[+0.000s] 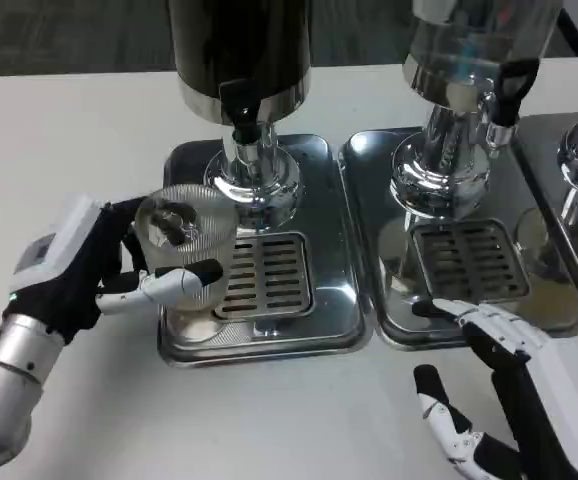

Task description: Grasp the cup under the faucet to collect the drink, then remove the cup.

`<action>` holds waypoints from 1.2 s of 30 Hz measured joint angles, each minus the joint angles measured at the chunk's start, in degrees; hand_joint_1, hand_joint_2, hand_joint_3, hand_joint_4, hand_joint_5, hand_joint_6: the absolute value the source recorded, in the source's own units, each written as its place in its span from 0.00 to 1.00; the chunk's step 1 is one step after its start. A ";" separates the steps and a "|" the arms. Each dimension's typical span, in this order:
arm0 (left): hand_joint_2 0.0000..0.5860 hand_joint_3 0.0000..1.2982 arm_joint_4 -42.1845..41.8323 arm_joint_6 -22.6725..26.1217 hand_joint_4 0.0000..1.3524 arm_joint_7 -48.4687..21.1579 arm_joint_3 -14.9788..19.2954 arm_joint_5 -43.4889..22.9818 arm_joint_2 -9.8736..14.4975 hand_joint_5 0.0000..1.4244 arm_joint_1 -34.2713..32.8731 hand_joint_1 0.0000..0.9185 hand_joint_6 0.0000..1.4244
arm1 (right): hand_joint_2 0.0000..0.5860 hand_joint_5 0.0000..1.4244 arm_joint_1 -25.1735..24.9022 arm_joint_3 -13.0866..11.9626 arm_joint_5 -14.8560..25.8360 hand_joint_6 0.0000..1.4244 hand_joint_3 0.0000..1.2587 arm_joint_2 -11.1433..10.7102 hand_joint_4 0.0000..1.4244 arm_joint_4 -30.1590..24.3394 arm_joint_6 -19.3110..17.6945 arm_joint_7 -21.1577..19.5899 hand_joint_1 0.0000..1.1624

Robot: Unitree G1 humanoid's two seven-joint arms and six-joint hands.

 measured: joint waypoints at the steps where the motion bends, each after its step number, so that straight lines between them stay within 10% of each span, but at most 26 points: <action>1: 0.28 0.38 0.10 0.16 0.42 0.00 -0.07 0.03 -0.11 0.67 -0.21 0.27 0.88 | 0.76 0.17 0.17 0.00 -0.04 0.20 0.25 0.05 0.19 -0.09 0.02 -0.03 0.37; 36: 0.12 0.07 2.07 8.41 0.05 -6.40 -5.47 2.14 -4.23 0.38 -8.12 0.00 0.60 | 0.76 0.18 4.04 0.15 -1.33 0.21 0.26 2.50 0.19 -1.72 0.44 -0.67 0.37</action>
